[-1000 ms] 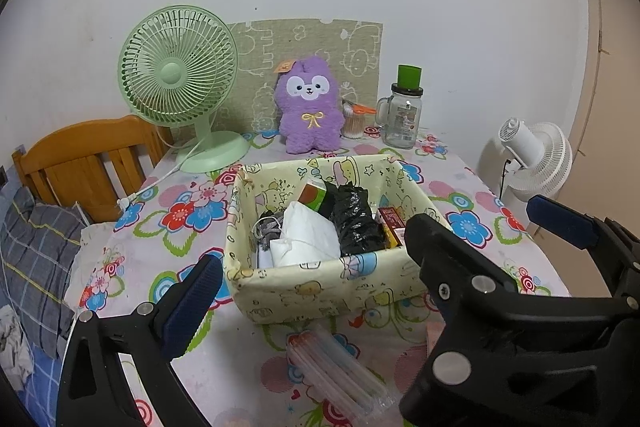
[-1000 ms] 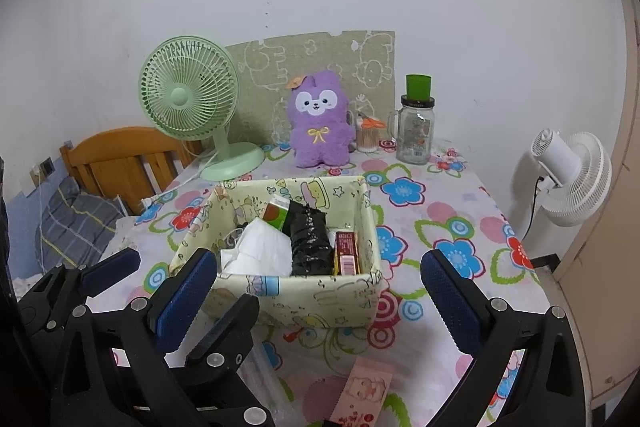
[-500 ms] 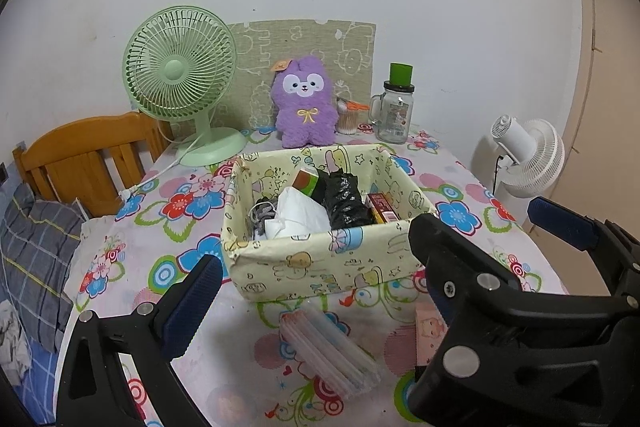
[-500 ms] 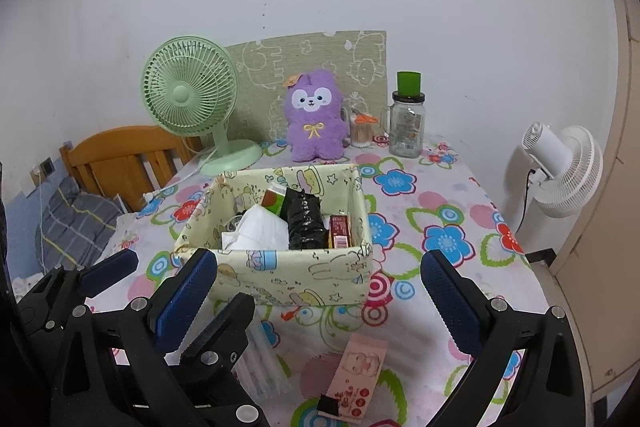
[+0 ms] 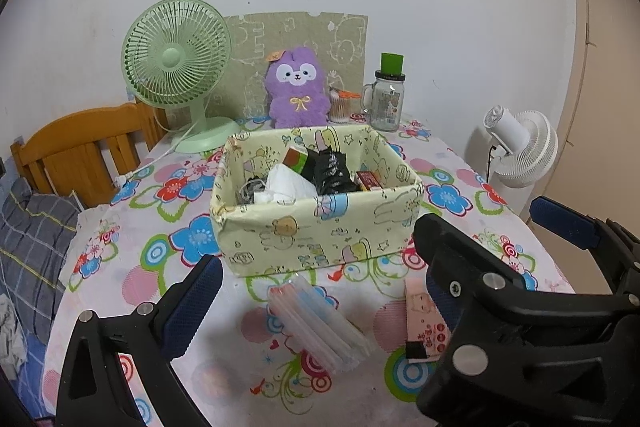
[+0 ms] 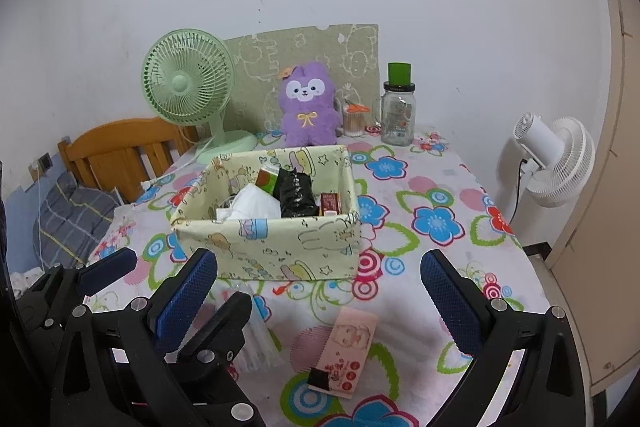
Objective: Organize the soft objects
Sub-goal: 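Reach the right tool to the pink printed card while the left tool reaches the clear plastic pack, then close the right tool on the pink card while the left tool grips the clear plastic pack, then lift the pink card and clear pack with both tools over the fabric box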
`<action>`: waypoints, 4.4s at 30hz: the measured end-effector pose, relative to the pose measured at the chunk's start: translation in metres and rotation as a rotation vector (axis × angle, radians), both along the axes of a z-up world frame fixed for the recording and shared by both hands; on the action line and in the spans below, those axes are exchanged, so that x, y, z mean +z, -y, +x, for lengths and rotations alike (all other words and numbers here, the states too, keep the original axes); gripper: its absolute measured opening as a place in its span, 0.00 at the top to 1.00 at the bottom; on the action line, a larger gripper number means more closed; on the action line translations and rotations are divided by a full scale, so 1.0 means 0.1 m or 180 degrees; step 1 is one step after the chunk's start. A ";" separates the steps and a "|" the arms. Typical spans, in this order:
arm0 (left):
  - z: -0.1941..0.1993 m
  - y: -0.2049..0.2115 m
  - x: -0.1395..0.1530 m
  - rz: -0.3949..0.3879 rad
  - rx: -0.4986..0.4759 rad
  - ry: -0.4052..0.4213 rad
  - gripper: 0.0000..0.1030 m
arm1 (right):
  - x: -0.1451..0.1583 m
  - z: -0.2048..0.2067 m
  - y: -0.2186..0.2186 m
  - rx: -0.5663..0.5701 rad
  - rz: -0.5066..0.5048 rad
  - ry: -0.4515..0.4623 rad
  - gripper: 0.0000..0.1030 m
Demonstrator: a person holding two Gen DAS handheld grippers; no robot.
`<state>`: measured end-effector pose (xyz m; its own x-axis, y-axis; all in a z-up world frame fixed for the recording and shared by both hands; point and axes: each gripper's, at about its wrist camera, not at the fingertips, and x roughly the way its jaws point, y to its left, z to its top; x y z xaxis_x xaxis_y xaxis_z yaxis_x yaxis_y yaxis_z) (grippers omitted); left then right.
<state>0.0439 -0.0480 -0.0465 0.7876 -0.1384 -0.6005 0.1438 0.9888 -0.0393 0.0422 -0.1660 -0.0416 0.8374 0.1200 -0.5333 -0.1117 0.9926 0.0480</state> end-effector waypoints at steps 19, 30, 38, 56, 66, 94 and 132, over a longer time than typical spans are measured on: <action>-0.03 0.04 -0.44 0.0083 0.0013 -0.0242 0.00 | -0.48 0.00 0.04 -0.0037 -0.0007 -0.0325 0.00; 0.08 0.03 -0.70 0.0046 0.0015 -0.0484 0.00 | -0.74 0.13 0.05 -0.0070 0.0005 -0.0568 0.00; 0.18 0.07 -0.83 0.0075 0.0028 -0.0640 0.00 | -0.92 0.26 0.11 -0.0136 0.0053 -0.0764 0.11; 0.38 0.19 -1.01 0.0243 -0.0047 -0.0879 0.02 | -1.14 0.48 0.07 -0.0080 0.0003 -0.1064 0.58; 0.53 0.09 -1.00 0.0092 0.0111 -0.0883 0.06 | -1.08 0.64 0.02 -0.0038 -0.0014 -0.1032 0.59; 0.27 0.03 -0.81 -0.0016 -0.0029 -0.0664 0.88 | -0.94 0.46 -0.11 0.0071 0.0028 -0.0898 0.58; -0.19 -0.08 0.03 0.0038 0.0005 -0.0044 0.88 | -0.10 -0.07 -0.23 0.0171 0.0107 -0.0272 0.58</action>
<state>0.0245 -0.0399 -0.0439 0.7793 -0.1299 -0.6130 0.1417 0.9895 -0.0295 0.0352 -0.1432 -0.0515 0.7808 0.1824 -0.5975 -0.1587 0.9830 0.0928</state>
